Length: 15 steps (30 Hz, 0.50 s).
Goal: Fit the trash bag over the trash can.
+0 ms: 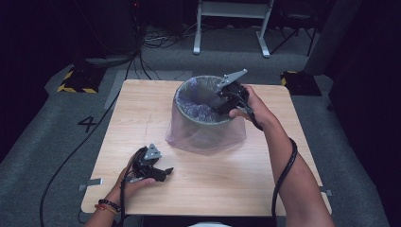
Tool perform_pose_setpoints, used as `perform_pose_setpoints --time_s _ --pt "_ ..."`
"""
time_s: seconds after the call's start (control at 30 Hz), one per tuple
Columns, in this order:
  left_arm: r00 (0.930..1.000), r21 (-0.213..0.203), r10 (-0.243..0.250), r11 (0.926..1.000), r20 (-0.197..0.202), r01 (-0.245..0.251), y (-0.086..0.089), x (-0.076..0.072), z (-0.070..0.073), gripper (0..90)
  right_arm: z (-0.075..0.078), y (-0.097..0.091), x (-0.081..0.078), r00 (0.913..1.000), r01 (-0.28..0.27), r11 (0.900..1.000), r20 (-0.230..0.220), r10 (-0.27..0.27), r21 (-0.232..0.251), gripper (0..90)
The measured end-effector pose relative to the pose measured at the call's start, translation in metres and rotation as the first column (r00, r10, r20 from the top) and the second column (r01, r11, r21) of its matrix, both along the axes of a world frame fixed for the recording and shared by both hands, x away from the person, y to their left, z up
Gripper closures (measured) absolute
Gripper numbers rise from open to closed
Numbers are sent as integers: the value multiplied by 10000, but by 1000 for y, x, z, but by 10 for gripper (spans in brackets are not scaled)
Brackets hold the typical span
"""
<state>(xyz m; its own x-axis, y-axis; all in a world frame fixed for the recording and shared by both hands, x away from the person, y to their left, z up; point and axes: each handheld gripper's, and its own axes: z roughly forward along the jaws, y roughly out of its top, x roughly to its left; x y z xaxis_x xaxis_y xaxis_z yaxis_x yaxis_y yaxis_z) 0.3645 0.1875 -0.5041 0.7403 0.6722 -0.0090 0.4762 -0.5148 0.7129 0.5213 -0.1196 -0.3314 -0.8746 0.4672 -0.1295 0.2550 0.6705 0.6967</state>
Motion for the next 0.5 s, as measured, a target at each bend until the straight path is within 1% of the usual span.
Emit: perform_pose_setpoints --time_s 0.07,0.1,0.17,0.3,0.4,0.47,0.5 --pt "10000 -3 -1 10000 2 1 0 0 0 143 -1 3 0 10000 -15 9998 -89 14 -185 264" --pt "10000 -12 -6 10000 6 6 0 0 0 143 -1 3 0 10000 -15 9998 -89 14 -185 264" --pt "10000 -17 -8 10000 0 8 0 0 0 144 -3 5 0 9999 -84 9988 -94 80 -489 263" --pt "10000 -26 -17 10000 -15 17 0 0 0 143 -3 6 1 9996 -142 9980 -262 126 -611 257" --pt "10000 -24 -19 10000 -17 19 0 0 0 143 -3 6 1 9995 -125 9978 -313 105 -655 254" --pt "10000 -25 -21 10000 -14 21 0 0 0 143 -2 6 1 9997 -94 9979 -243 79 -644 256" --pt "10000 -26 -20 10000 -16 20 0 0 0 143 0 5 0 10000 -10 9994 -15 9 -341 261"
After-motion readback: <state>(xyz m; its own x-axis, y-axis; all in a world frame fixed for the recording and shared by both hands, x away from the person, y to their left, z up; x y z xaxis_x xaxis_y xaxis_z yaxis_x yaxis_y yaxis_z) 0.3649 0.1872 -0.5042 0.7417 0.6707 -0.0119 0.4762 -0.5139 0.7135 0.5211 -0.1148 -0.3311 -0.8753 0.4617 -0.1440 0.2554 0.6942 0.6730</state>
